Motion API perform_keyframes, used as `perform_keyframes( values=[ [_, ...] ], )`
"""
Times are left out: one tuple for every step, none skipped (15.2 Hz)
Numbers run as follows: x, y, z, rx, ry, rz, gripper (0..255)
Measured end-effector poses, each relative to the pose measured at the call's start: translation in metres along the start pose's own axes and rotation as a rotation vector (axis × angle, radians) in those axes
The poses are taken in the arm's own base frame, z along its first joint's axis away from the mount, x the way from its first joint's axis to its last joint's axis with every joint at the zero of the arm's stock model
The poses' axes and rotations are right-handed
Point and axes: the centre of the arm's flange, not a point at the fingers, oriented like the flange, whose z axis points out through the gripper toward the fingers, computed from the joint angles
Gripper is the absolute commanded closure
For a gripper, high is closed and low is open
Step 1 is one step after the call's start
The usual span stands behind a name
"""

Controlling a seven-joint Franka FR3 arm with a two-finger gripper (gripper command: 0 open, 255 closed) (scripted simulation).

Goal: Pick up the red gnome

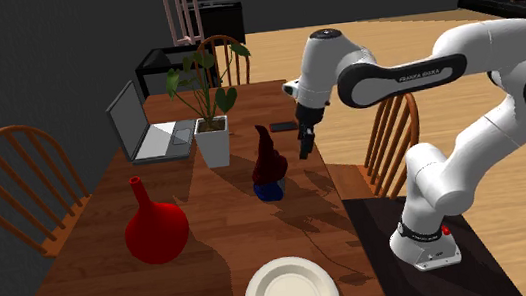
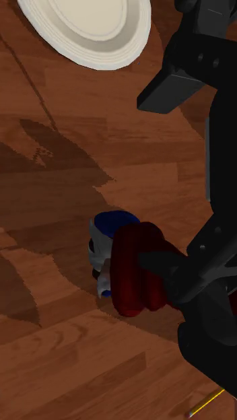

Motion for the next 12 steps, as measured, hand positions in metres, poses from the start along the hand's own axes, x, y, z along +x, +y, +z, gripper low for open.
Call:
perform_keyframes(
  values=[
    [0.007, 0.006, -0.001, -0.003, 0.026, -0.005, 0],
    [0.013, 0.014, -0.002, -0.006, 0.053, -0.009, 0],
    [0.022, 0.019, -0.006, -0.008, 0.079, -0.014, 0],
    [0.029, 0.027, -0.004, -0.011, 0.104, -0.018, 0],
    [0.034, 0.035, -0.005, -0.013, 0.130, -0.023, 0],
    [0.042, 0.039, -0.006, -0.016, 0.156, -0.027, 0],
    [0.047, 0.048, -0.007, -0.019, 0.183, -0.031, 0],
    [0.056, 0.055, -0.005, -0.022, 0.208, -0.036, 0],
    [0.064, 0.062, -0.007, -0.025, 0.235, -0.041, 0],
    [0.072, 0.068, -0.010, -0.028, 0.261, -0.045, 0],
    [0.079, 0.076, -0.014, -0.031, 0.287, -0.049, 0],
    [0.084, 0.085, -0.014, -0.033, 0.313, -0.054, 0]
  ],
)
